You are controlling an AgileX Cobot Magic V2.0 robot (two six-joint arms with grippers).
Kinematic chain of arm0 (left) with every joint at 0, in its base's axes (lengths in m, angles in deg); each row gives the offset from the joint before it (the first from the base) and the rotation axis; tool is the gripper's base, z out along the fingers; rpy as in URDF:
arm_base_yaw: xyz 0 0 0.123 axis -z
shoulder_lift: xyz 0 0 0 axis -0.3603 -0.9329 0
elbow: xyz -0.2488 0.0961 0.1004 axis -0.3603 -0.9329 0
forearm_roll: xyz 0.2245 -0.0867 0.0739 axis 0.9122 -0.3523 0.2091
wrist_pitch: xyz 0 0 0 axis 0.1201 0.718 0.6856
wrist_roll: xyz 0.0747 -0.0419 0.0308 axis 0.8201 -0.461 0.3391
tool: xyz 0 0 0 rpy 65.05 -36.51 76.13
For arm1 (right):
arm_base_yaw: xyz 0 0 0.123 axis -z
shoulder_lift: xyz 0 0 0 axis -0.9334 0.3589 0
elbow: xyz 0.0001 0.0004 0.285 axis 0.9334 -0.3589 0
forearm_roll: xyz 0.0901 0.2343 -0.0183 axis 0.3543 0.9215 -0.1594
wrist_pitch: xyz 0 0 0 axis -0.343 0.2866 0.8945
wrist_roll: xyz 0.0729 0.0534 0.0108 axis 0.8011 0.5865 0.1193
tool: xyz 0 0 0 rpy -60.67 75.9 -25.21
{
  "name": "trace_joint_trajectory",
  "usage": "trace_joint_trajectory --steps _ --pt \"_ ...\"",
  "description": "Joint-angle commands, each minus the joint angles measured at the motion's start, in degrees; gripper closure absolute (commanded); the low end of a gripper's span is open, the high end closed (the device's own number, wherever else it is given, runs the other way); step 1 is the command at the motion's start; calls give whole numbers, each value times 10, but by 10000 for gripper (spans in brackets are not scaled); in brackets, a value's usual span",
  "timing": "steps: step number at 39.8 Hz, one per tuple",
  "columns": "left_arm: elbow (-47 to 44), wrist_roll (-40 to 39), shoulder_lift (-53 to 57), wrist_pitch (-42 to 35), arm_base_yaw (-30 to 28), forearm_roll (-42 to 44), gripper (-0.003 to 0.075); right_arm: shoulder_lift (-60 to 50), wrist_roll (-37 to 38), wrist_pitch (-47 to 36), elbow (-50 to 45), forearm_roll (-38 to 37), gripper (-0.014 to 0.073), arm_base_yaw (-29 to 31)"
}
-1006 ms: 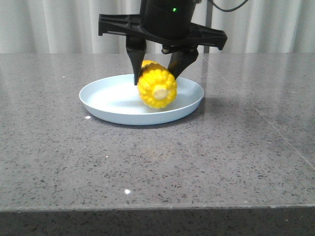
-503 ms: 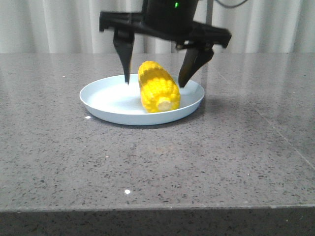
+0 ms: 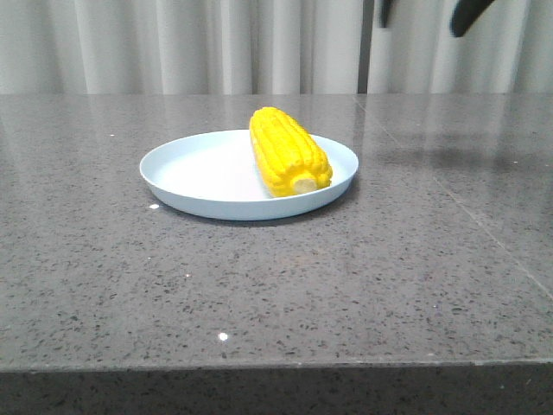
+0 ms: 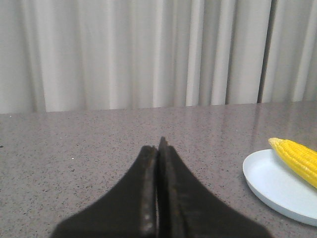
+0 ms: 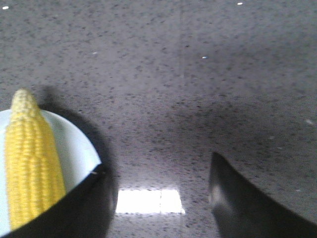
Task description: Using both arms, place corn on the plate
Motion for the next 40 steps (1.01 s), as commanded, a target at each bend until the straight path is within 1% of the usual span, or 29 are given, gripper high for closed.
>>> trace_joint_trajectory --steps 1,5,7,13,16,20,26,30,34,40 --pt "15 -7 -7 -43 2 -2 741 -43 -50 6 18 10 358 45" --pt "15 -7 -7 -43 2 -2 741 -56 -66 27 18 20 549 85" --pt "15 -7 -7 -43 2 -2 741 -63 -67 37 18 20 658 104" --pt "15 -7 -7 -43 2 -2 741 -93 -101 40 7 20 654 150" --pt "15 -7 -7 -43 2 -2 741 -119 -125 36 -18 20 654 160" --pt "15 -7 -7 -43 2 -2 741 -162 -146 14 -76 20 654 161" --pt "15 -7 -7 -43 2 -2 741 -257 -155 -61 -220 19 654 154" --pt "15 -7 -7 -43 2 -2 741 -328 -175 -136 -328 17 654 153" --pt "15 -7 -7 -43 2 -2 741 -404 -177 -219 -426 17 654 153" --pt "15 -7 -7 -43 2 -2 741 -518 -177 -308 -558 13 654 153"
